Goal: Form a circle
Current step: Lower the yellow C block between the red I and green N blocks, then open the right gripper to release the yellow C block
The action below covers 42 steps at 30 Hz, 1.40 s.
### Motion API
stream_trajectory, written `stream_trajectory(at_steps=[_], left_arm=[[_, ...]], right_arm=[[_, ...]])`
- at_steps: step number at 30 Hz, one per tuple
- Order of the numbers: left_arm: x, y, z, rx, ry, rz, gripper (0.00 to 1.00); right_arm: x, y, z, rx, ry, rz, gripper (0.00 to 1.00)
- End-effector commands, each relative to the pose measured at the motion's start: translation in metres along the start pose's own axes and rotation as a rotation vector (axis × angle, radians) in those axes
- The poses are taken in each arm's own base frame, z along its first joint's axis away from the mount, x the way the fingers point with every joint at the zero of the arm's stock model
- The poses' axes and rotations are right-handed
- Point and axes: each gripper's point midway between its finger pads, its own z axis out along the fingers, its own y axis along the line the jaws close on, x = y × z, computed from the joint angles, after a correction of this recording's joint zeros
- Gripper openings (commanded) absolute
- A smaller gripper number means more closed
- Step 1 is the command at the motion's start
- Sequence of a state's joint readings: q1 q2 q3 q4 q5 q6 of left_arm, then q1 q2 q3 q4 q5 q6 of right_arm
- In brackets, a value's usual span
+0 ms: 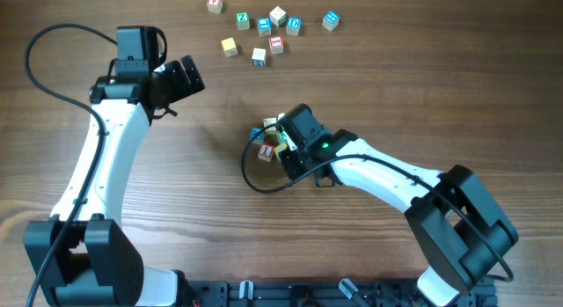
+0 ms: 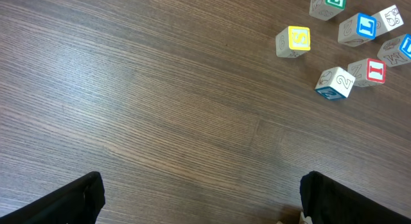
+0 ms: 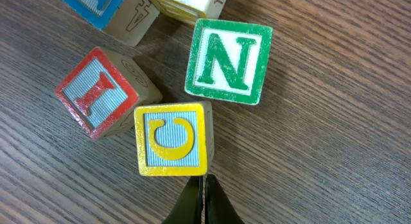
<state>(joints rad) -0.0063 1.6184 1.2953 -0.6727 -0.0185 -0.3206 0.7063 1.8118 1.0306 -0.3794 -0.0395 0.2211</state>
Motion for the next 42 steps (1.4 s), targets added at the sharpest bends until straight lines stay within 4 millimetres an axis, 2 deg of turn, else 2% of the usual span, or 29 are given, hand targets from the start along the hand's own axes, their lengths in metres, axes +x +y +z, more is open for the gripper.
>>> stream_trajectory(at_steps=[1,15,21,25,42], left_arm=[[-0.001,0.003,0.001,-0.01,-0.005,-0.009,1.0],[-0.001,0.003,0.001,-0.01,-0.004,-0.009,1.0],[-0.001,0.003,0.001,-0.01,-0.004,-0.009,1.0],[-0.001,0.003,0.001,-0.01,-0.005,-0.009,1.0],[-0.001,0.003,0.001,-0.01,-0.004,-0.009,1.0]], right_arm=[[-0.002,-0.006,-0.002,0.034,-0.016,-0.016,0.04],[-0.007,0.001,-0.002,0.0,-0.036,-0.011,0.04],[-0.002,0.0,-0.002,0.0,-0.015,0.007,0.04],[0.004,0.008,-0.002,-0.047,0.012,0.012,0.04],[-0.004,0.01,-0.002,-0.054,-0.02,-0.013,0.04]])
